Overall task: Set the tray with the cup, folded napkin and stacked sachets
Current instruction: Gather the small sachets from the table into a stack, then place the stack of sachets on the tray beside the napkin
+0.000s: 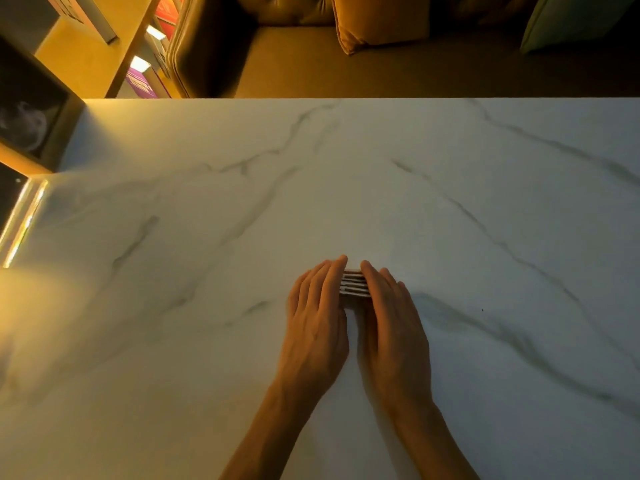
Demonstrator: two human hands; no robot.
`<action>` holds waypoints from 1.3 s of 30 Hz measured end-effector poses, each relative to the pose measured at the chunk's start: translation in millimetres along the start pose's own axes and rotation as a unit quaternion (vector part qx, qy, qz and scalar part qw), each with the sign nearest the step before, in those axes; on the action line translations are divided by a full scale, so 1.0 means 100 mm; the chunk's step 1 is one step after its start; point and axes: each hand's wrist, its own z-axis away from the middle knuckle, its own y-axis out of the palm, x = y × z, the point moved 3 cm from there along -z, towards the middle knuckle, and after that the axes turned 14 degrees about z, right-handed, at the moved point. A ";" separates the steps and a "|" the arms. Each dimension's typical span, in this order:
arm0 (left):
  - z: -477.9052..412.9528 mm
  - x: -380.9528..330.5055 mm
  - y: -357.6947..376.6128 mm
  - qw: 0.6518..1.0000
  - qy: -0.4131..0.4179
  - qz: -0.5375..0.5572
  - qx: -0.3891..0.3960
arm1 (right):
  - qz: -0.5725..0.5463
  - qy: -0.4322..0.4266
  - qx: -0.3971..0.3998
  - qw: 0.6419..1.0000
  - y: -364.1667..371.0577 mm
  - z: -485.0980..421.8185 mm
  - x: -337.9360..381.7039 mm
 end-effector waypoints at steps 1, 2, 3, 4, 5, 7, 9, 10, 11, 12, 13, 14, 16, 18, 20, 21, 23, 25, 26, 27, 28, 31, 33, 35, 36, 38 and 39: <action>-0.01 0.00 0.01 1.000 0.002 -0.010 -0.002 | -0.006 0.007 0.004 1.000 0.00 -0.01 0.00; -0.01 0.01 0.02 1.000 0.005 -0.016 -0.004 | -0.013 0.013 0.007 1.000 0.00 -0.02 -0.01; -0.01 0.02 0.02 1.000 0.010 -0.016 -0.008 | -0.023 0.017 0.009 1.000 0.00 -0.03 -0.02; -0.01 0.05 0.02 1.000 0.014 -0.009 -0.013 | -0.035 0.019 0.009 0.999 -0.01 -0.03 -0.03; -0.01 0.08 0.01 1.000 0.016 0.000 -0.019 | -0.047 0.021 0.006 0.999 -0.02 -0.03 -0.04; -0.03 0.14 -0.01 0.999 0.017 0.025 -0.026 | -0.073 0.028 -0.009 0.997 -0.02 -0.04 -0.07; -0.04 0.17 -0.03 0.998 0.008 0.058 -0.026 | -0.101 0.056 -0.019 0.993 -0.03 -0.08 -0.09; -0.06 0.17 -0.05 0.997 -0.002 0.073 -0.026 | -0.120 0.080 -0.007 0.990 -0.05 -0.10 -0.09; -0.07 0.16 -0.08 0.995 -0.017 0.092 -0.027 | -0.150 0.109 0.021 0.982 -0.08 -0.14 -0.08; -0.08 0.15 -0.13 0.992 -0.044 0.119 -0.026 | -0.195 0.139 0.059 0.969 -0.14 -0.17 -0.06; -0.11 0.11 -0.18 0.984 -0.087 0.153 -0.023 | -0.247 0.166 0.103 0.949 -0.22 -0.20 -0.04; -0.13 0.07 -0.23 0.970 -0.147 0.194 -0.015 | -0.293 0.188 0.143 0.927 -0.32 -0.23 -0.02; -0.10 -0.07 -0.35 0.913 -0.282 0.295 -0.005 | -0.353 0.227 0.201 0.885 -0.54 -0.23 0.00; 0.01 -0.28 -0.47 0.849 -0.364 0.383 0.000 | -0.407 0.267 0.238 0.840 -0.74 -0.14 0.04; 0.15 -0.52 -0.63 0.821 -0.390 0.416 0.022 | -0.450 0.298 0.252 0.803 -0.93 0.02 0.10; 0.22 -0.64 -0.71 0.811 -0.398 0.426 0.032 | -0.467 0.306 0.254 0.790 -1.02 0.12 0.15; 0.37 -0.85 -0.85 0.790 -0.417 0.446 0.046 | -0.504 0.329 0.254 0.757 -1.18 0.34 0.24; 0.47 -1.02 -0.94 0.777 -0.434 0.453 0.064 | -0.540 0.363 0.249 0.718 -1.32 0.54 0.31; 0.51 -1.09 -0.96 0.773 -0.437 0.453 0.074 | -0.555 0.376 0.247 0.700 -1.39 0.62 0.34; 0.55 -1.14 -0.98 0.771 -0.440 0.452 0.083 | -0.569 0.387 0.246 0.683 -1.45 0.70 0.36; 0.58 -1.20 -0.99 0.773 -0.440 0.448 0.091 | -0.579 0.395 0.246 0.670 -1.51 0.78 0.38; 0.65 -1.38 -0.99 0.824 -0.400 0.381 0.123 | -0.574 0.403 0.245 0.670 -1.68 0.95 0.37; 0.70 -1.51 -0.94 0.860 -0.352 0.338 0.146 | -0.538 0.392 0.236 0.708 -1.79 1.00 0.33; 0.77 -1.63 -0.88 0.881 -0.325 0.309 0.150 | -0.467 0.365 0.220 0.775 -1.91 1.02 0.28; 0.80 -1.66 -0.84 0.887 -0.321 0.296 0.146 | -0.421 0.343 0.215 0.812 -1.95 1.02 0.26; 0.86 -1.76 -0.76 0.901 -0.319 0.259 0.137 | -0.322 0.271 0.218 0.881 -2.02 1.05 0.24; 0.89 -1.81 -0.71 0.909 -0.315 0.237 0.137 | -0.268 0.233 0.220 0.908 -2.04 1.07 0.24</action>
